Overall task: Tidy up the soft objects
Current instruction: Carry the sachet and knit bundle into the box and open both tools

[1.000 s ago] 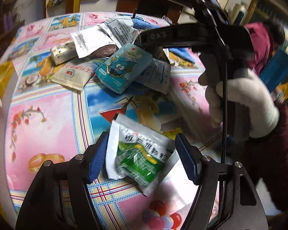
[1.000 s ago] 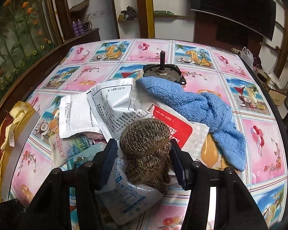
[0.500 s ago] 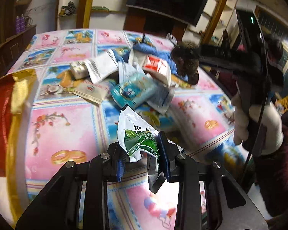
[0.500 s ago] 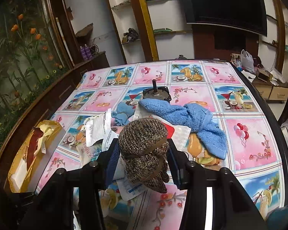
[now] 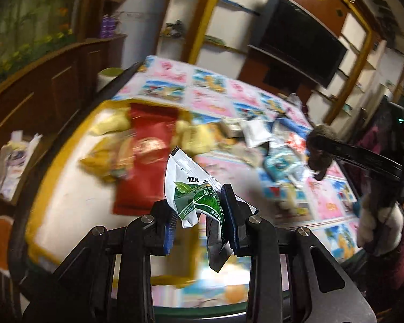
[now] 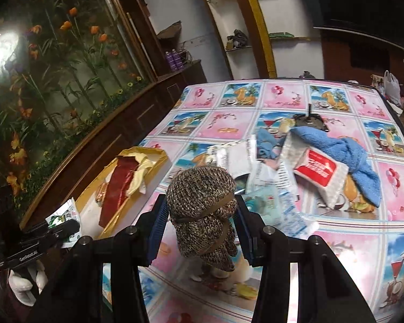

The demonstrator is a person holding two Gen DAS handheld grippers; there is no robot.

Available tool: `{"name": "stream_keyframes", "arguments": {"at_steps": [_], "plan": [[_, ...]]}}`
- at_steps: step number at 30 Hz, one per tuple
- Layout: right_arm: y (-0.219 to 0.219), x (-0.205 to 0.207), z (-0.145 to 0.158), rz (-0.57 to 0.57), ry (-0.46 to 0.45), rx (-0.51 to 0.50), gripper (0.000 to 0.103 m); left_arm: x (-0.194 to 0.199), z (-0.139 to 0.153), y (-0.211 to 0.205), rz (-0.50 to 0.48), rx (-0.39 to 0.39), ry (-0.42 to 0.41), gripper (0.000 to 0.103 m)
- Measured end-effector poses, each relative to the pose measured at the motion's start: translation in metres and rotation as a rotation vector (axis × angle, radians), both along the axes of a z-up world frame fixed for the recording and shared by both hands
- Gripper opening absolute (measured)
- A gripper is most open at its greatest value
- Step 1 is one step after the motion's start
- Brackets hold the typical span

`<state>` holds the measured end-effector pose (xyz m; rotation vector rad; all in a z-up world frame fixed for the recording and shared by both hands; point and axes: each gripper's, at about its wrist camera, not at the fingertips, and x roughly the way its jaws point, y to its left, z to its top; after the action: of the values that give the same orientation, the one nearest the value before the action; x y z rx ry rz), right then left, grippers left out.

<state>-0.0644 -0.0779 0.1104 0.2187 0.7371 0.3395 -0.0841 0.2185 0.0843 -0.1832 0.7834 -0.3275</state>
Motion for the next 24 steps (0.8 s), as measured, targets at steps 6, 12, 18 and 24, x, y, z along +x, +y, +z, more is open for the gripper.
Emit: {"name": "stream_keyframes", "arguments": {"at_steps": [6,12,18,24], "plan": [[0.064,0.014,-0.003,0.132,0.036,0.034,0.048,0.022,-0.024,0.041,0.106,0.032,0.065,0.03],[0.126,0.026,-0.009,0.25,0.093,0.075,0.048,0.048,-0.044,0.06,0.168,0.055,0.12,0.031],[0.174,0.035,-0.019,0.344,0.143,0.096,0.048,0.051,-0.044,0.086,0.201,-0.053,0.147,0.038],[0.197,0.048,-0.042,0.358,0.235,0.158,0.05,0.023,-0.024,0.1,0.231,-0.098,0.062,0.042]]}}
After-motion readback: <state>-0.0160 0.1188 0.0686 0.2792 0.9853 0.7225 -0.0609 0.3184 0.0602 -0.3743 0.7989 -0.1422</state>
